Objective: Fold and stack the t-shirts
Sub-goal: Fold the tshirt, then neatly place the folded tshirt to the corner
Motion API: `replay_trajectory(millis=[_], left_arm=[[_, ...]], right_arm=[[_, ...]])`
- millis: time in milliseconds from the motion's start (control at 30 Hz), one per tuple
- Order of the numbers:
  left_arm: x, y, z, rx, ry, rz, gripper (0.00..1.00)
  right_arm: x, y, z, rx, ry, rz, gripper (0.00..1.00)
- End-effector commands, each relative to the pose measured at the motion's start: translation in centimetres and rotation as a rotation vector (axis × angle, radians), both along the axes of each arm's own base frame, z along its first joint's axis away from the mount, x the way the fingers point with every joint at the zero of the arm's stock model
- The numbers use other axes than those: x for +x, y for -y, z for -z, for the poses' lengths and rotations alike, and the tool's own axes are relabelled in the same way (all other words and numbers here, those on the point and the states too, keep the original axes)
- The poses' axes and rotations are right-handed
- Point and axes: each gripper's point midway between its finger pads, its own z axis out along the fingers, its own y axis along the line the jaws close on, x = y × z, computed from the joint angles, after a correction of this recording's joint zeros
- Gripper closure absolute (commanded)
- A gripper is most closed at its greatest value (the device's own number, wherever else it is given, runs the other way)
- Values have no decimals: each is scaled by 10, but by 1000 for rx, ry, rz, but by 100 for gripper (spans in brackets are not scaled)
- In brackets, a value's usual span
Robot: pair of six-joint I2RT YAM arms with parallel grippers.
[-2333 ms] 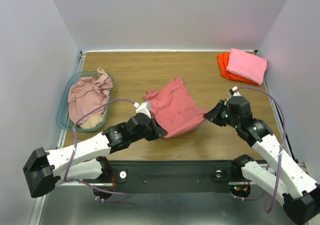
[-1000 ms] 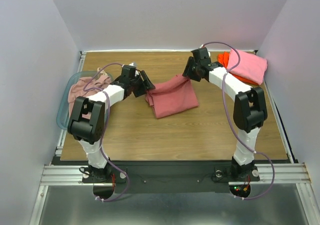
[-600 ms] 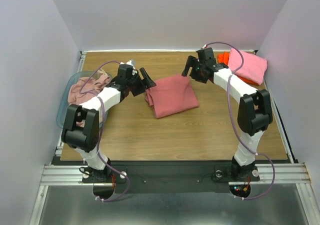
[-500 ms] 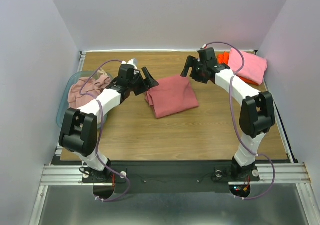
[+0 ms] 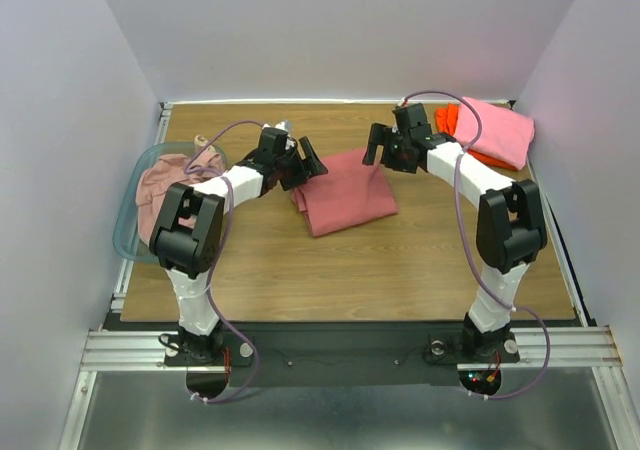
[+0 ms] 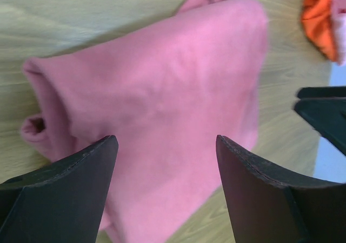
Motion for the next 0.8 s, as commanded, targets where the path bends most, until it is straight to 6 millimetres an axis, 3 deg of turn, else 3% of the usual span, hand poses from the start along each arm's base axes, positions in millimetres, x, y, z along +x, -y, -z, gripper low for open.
replay_trajectory(millis=[0,67,200,333,433,533,567,667,767], left_arm=[[18,-32,16,47,3,-80,15],[16,-49,38,89,-40,-142,15],[12,-55,58,111,-77,-136,15],[8,-55,57,107,-80,-128,15],[7,-52,36,85,-42,-109,16],[6,-48,3,60,26,-89,16],[5,-49,-17,48,66,-90,15],[-4,-52,-46,41,125,-89,16],[-18,-59,-57,50,147,-103,15]], right_arm=[[13,9,6,-55,35,-3,0],[14,8,14,-72,28,-38,0],[16,8,29,-105,15,-91,0],[23,16,37,-177,30,-125,0],[28,25,46,-232,29,-110,1],[31,34,53,-271,36,-115,4],[28,35,59,-273,27,-123,5],[19,25,79,-232,-10,-183,9],[6,9,96,-154,-51,-257,13]])
